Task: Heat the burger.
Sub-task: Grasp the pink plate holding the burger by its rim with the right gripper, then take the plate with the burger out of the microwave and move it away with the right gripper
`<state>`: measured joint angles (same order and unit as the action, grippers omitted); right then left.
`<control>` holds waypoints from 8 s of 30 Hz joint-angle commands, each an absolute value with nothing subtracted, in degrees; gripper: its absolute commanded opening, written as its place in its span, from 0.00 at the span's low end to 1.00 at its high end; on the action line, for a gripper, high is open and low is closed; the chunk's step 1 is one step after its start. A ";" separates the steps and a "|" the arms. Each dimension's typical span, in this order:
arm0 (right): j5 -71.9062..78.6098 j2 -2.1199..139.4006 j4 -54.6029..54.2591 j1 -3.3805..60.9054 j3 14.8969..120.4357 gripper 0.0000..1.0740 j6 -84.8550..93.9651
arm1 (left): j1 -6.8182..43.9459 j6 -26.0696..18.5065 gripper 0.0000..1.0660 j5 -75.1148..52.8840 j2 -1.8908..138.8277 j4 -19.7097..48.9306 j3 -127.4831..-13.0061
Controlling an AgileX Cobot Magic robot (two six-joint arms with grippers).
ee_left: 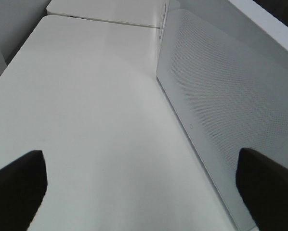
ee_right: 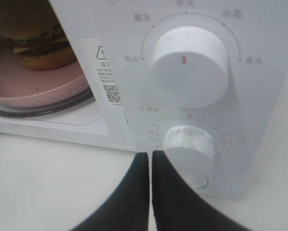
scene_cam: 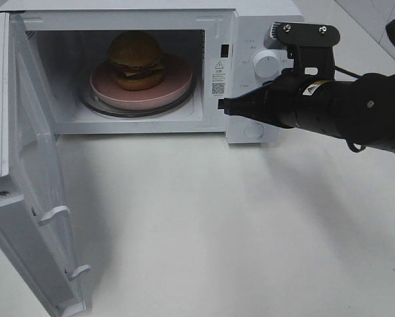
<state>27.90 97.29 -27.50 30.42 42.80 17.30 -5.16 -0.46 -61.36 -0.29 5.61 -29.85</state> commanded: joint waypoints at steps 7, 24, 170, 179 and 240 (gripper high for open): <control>26.07 95.74 -26.81 30.31 42.74 0.04 55.06 | -5.27 0.00 0.94 -61.36 -0.69 5.79 -29.68; 26.24 95.74 -26.81 30.31 42.74 0.11 84.74 | -5.27 0.00 0.94 -61.36 -0.69 5.79 -29.68; -11.86 133.67 12.78 36.33 99.35 0.71 70.53 | -5.27 0.00 0.94 -61.36 -0.69 5.56 -29.68; -12.83 135.22 11.46 36.33 101.41 0.69 70.65 | -5.27 0.00 0.94 -61.36 -0.69 5.56 -29.68; -2.23 125.59 12.15 39.19 88.46 0.00 72.88 | -5.27 0.00 0.94 -61.36 -0.69 5.56 -29.68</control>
<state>-8.02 128.00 11.29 39.08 89.04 72.08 -5.16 -0.46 -61.36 -0.29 5.56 -29.85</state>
